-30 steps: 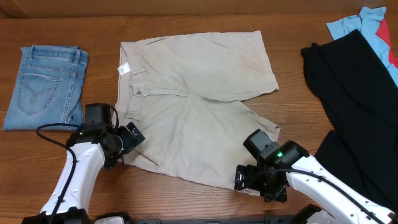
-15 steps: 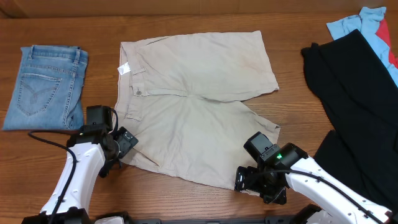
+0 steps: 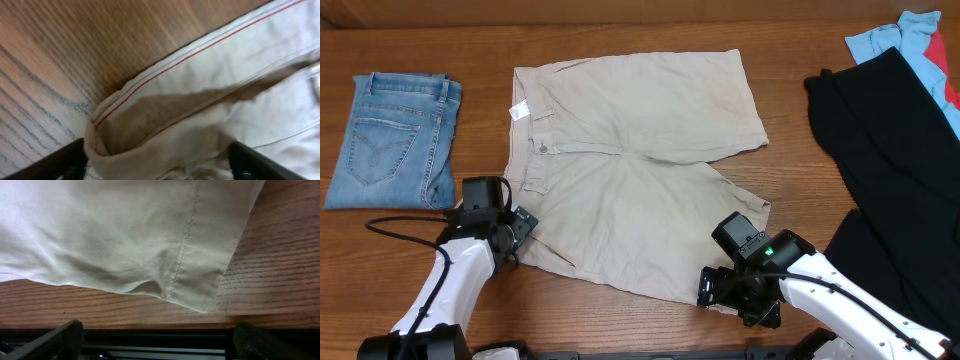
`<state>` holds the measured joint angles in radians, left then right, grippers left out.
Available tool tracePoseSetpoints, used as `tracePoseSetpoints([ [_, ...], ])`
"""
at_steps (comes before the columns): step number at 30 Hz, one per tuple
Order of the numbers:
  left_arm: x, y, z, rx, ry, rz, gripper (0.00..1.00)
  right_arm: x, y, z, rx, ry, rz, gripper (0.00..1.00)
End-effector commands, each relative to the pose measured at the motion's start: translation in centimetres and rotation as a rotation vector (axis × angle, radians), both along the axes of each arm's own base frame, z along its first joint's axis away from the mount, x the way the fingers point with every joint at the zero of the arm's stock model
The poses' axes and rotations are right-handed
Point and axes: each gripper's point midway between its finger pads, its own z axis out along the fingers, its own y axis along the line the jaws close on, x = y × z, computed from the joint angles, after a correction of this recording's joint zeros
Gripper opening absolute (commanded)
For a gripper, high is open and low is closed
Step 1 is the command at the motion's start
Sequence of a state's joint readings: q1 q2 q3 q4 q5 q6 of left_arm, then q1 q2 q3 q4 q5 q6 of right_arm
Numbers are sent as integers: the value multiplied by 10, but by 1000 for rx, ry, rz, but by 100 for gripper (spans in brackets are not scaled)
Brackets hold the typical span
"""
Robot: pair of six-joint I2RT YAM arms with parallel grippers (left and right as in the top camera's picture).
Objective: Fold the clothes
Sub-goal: 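Grasp the bottom hems of both shorts legs with left and right grippers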
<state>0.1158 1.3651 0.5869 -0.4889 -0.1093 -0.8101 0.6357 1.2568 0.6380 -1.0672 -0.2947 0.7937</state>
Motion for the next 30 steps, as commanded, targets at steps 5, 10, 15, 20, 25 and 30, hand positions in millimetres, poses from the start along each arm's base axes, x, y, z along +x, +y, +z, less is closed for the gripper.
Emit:
tracePoseSetpoints([
  [5, -5, 1, -6, 19, 27, -51, 34, 0, -4, -3, -26, -4, -13, 100],
  [10, -12, 0, -8, 18, 57, -62, 9, 1, -4, -3, -26, -8, -13, 100],
  [15, -25, -1, -10, 10, 111, -62, 4, 3, -10, -5, -70, -18, -41, 100],
  [20, -37, 4, -9, 42, 154, -53, 4, 5, -10, -5, -71, -27, -46, 100],
  [25, -43, 8, -5, 66, 169, -50, 4, 5, -8, -6, -58, -28, -36, 99],
  [30, -44, 8, -1, 70, 164, -50, 4, 0, -12, -21, -64, -18, -83, 98],
])
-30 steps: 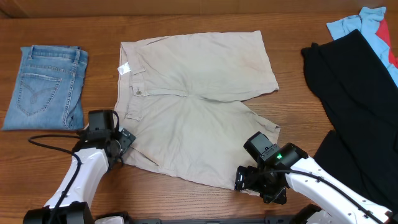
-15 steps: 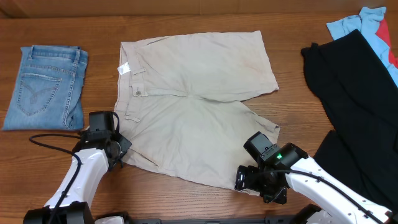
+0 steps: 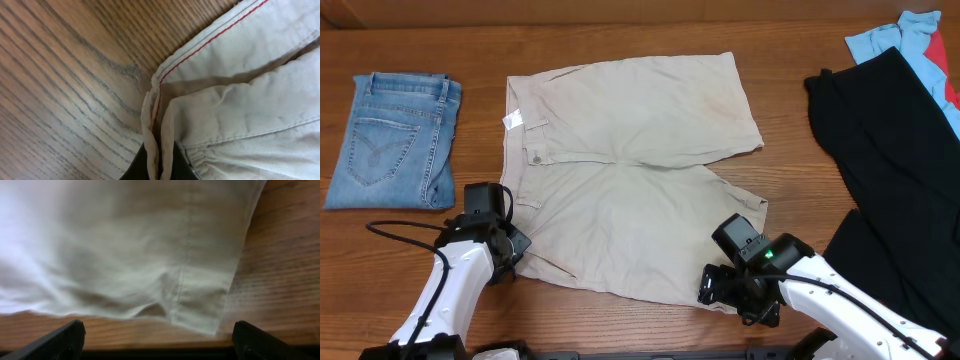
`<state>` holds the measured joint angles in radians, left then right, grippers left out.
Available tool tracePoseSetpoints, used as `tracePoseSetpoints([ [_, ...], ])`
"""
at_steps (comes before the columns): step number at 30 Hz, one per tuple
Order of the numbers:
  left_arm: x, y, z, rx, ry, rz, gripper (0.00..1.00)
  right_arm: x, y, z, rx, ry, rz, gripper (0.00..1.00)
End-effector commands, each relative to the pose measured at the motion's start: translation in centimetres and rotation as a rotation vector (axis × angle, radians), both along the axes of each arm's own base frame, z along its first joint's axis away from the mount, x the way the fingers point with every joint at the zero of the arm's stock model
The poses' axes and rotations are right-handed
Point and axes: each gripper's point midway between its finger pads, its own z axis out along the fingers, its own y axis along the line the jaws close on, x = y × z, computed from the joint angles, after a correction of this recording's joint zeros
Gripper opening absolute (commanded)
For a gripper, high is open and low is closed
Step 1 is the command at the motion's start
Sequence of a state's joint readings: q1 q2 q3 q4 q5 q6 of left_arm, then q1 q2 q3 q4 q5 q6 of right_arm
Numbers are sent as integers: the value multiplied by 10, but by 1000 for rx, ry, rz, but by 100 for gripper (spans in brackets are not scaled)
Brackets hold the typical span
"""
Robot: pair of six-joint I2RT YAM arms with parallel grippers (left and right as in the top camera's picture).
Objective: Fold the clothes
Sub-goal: 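Grasp the bottom hems of both shorts legs with left and right grippers, then lift the leg hems and fold them up toward the waistband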
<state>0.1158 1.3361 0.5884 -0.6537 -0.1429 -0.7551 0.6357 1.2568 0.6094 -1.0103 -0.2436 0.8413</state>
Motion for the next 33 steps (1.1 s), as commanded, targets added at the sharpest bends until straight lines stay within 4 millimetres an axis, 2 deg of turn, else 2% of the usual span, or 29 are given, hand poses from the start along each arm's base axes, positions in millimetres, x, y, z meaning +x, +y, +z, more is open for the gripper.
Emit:
tracePoseSetpoints([
  [1, -8, 7, 1, 42, 14, -7, 4, -10, -7, -16, -25, 27, -52, 97],
  [3, -8, 7, 2, 42, 12, -7, 4, -11, -8, -19, -23, 28, -54, 96],
  [5, -8, 7, 2, 42, 10, -8, 4, -10, -9, -19, -23, 29, -62, 91],
  [10, -10, 7, 2, 40, 20, -8, 5, -7, -10, -19, -20, 26, -82, 59],
  [15, -15, 6, 1, 38, 39, -8, 4, -3, -6, -19, 3, 19, -89, 58],
  [17, -16, 6, 1, 38, 45, -9, 4, -2, -5, -21, 6, 23, -88, 52],
  [19, -17, 6, 1, 37, 50, -9, 4, -3, -5, -24, 0, 37, -89, 41],
  [23, -18, 5, 0, 36, 55, -9, 4, -7, -7, -31, -27, 72, -90, 8],
  [24, -18, 5, 0, 36, 55, -9, 4, -7, -8, -32, -31, 78, -91, 4],
  [29, -18, 4, 4, 34, 67, -55, 4, -6, -13, -31, -54, 88, -112, 4],
  [33, -7, 4, 29, 37, 53, -133, 4, 14, -36, -12, -154, 32, -159, 4],
])
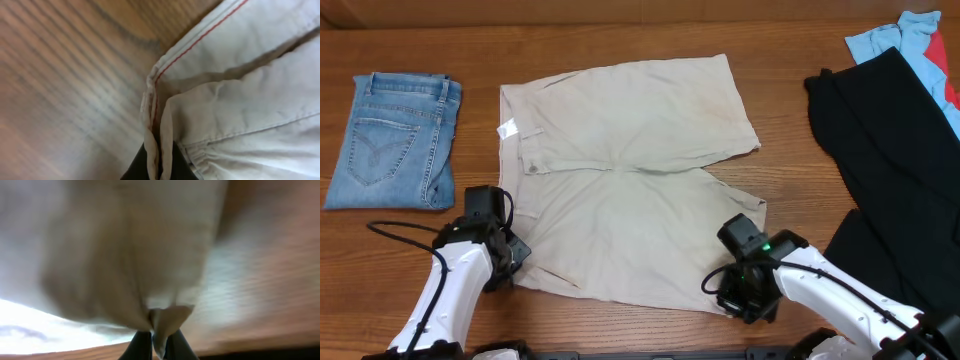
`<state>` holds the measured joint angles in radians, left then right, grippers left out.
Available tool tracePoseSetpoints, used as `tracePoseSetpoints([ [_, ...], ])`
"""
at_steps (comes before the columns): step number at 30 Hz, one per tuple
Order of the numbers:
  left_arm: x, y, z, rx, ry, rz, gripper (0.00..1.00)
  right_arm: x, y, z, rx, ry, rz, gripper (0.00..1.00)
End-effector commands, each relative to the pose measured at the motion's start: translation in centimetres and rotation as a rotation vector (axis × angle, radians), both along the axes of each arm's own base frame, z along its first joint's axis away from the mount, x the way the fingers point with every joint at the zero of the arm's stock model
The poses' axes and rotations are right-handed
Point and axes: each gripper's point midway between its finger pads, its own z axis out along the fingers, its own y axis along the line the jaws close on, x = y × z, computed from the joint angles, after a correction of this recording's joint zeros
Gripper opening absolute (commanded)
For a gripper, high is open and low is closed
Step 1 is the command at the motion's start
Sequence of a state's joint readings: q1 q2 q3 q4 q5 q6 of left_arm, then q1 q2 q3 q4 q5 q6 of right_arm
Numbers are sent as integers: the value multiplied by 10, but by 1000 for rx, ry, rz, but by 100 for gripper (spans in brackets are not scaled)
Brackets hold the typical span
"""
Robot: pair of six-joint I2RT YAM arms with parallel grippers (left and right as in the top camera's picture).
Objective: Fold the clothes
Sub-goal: 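Lift the leg hems and fold them up toward the waistband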
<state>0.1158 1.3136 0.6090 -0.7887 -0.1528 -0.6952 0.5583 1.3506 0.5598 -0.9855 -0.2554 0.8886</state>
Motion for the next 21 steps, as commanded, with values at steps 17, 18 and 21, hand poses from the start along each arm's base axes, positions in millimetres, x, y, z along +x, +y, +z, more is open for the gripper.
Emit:
tracePoseSetpoints([
  [17, -5, 2, 152, 74, -265, -121, 4, 121, -66, 168, -106, -464, -128, 4],
  [18, -7, 1, 157, 73, -278, -133, 4, 121, -68, 175, -110, -483, -135, 4],
  [21, -16, -2, 173, 74, -315, -157, 4, 120, -73, 195, -113, -544, -147, 4],
])
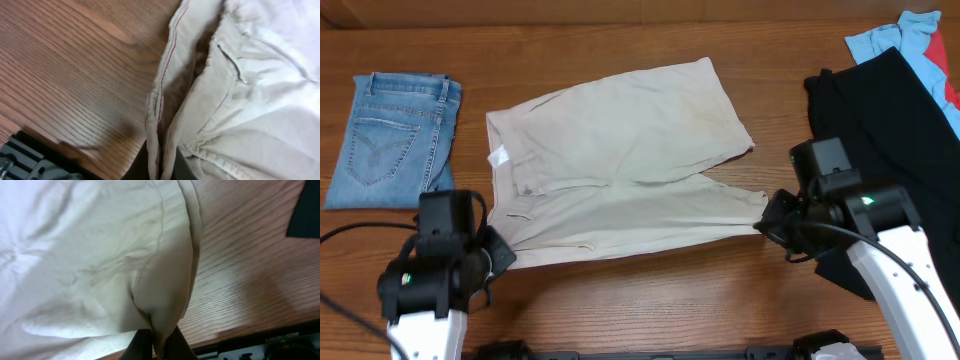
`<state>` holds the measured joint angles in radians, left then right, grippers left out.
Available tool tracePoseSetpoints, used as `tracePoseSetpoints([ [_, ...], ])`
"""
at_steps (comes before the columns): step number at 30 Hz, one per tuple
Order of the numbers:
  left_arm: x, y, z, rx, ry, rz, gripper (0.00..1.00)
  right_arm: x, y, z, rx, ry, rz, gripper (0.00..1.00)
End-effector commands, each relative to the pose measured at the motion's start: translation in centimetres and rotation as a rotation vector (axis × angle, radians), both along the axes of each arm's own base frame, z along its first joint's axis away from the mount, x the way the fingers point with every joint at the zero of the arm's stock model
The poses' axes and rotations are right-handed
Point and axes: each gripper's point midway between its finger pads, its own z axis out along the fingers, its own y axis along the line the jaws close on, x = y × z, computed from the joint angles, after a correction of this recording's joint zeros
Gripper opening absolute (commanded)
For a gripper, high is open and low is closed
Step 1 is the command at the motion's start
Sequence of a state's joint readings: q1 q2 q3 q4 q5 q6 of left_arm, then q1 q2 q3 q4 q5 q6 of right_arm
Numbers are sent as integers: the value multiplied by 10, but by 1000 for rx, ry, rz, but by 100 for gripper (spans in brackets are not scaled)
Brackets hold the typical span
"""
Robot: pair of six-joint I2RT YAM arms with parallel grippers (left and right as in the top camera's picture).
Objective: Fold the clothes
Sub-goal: 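Lift the leg hems and fold them up toward the waistband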
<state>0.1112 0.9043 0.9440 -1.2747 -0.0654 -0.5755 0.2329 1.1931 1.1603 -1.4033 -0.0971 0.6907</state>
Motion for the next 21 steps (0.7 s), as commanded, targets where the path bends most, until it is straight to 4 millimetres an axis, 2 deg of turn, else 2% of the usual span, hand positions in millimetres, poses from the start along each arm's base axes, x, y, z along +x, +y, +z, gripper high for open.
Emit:
tracePoseSetpoints([
  [1, -3, 13, 32, 100, -82, -24, 4, 8, -28, 34, -108, -150, -43, 4],
  [8, -27, 4, 61, 68, -63, -47, 4, -4, -41, 69, -141, -258, -67, 4],
  [12, -45, 3, 74, 58, -36, -25, 4, 3, -48, 93, -185, -354, -41, 4],
  [16, -40, 8, 80, 79, -66, 3, 4, 33, -41, 113, -204, -456, 63, 4],
  [17, -35, 9, 80, 78, -77, 13, 4, 47, -36, 115, -207, -470, 112, 4],
  [21, -19, 12, 73, 84, -84, 20, 4, 87, -28, 103, -238, -442, 183, 4],
])
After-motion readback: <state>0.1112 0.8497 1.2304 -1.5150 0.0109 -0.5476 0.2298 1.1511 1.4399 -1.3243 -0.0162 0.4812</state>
